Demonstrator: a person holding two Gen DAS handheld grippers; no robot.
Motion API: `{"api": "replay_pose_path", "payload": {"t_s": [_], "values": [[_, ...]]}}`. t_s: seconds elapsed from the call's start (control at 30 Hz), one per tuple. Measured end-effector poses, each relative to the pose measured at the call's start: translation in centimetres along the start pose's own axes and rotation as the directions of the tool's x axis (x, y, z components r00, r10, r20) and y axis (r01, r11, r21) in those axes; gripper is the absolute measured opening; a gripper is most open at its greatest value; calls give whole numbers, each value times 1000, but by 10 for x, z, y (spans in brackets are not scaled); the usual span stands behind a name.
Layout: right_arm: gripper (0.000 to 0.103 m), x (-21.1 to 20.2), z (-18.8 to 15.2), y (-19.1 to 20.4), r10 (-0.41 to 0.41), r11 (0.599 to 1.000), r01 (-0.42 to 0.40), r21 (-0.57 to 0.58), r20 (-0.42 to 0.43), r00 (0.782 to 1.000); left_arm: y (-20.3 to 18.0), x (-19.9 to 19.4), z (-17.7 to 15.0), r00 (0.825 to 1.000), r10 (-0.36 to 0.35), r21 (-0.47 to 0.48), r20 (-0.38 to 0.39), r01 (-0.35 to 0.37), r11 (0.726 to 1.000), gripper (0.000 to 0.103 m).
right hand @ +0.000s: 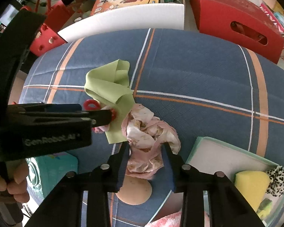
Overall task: Organize soft objects
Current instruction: 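Grasp the red ribbon scrunchie with the left gripper while the right grasps the pink floral scrunchie, then carry both scrunchies over the tray with both grippers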
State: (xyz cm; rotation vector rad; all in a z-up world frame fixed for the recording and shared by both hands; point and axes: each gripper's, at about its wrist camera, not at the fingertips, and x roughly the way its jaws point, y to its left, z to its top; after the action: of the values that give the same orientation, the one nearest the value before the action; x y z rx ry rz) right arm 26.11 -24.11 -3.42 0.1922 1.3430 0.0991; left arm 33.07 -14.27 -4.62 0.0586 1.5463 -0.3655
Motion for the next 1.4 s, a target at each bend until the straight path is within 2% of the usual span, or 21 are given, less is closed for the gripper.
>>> {"api": "replay_pose_path", "payload": {"t_s": [0.17, 0.23, 0.37, 0.6, 0.87, 1.0, 1.13, 1.4], "values": [[32, 4, 0, 2, 5, 1000, -5, -10, -6, 1000, -3, 10, 2, 999, -44, -11, -16, 44, 999, 46], [30, 4, -1, 1, 6, 1000, -7, -10, -7, 1000, -4, 10, 2, 999, -46, -11, -11, 46, 999, 46], [15, 1, -2, 2, 9, 1000, -9, -10, -5, 1000, -2, 5, -3, 998, -70, -26, 5, 70, 997, 44], [7, -24, -11, 8, 13, 1000, -13, -16, 22, 1000, 8, -20, -25, 995, -95, -46, 38, 97, 994, 44], [5, -78, -31, 25, -3, 999, 7, -41, 86, 996, -1, -69, -59, 991, -90, -37, 96, 94, 995, 44], [5, -88, -40, 27, -6, 999, 10, -42, 95, 995, -6, -85, -71, 989, -82, -23, 120, 86, 996, 44], [7, -82, -40, 30, 7, 1000, -5, -30, 86, 996, -2, -85, -72, 991, -61, -33, 121, 66, 997, 44], [9, -48, -29, 25, -34, 999, 34, -4, 63, 997, 24, -73, -66, 993, -34, -84, 112, 43, 996, 44]]}}
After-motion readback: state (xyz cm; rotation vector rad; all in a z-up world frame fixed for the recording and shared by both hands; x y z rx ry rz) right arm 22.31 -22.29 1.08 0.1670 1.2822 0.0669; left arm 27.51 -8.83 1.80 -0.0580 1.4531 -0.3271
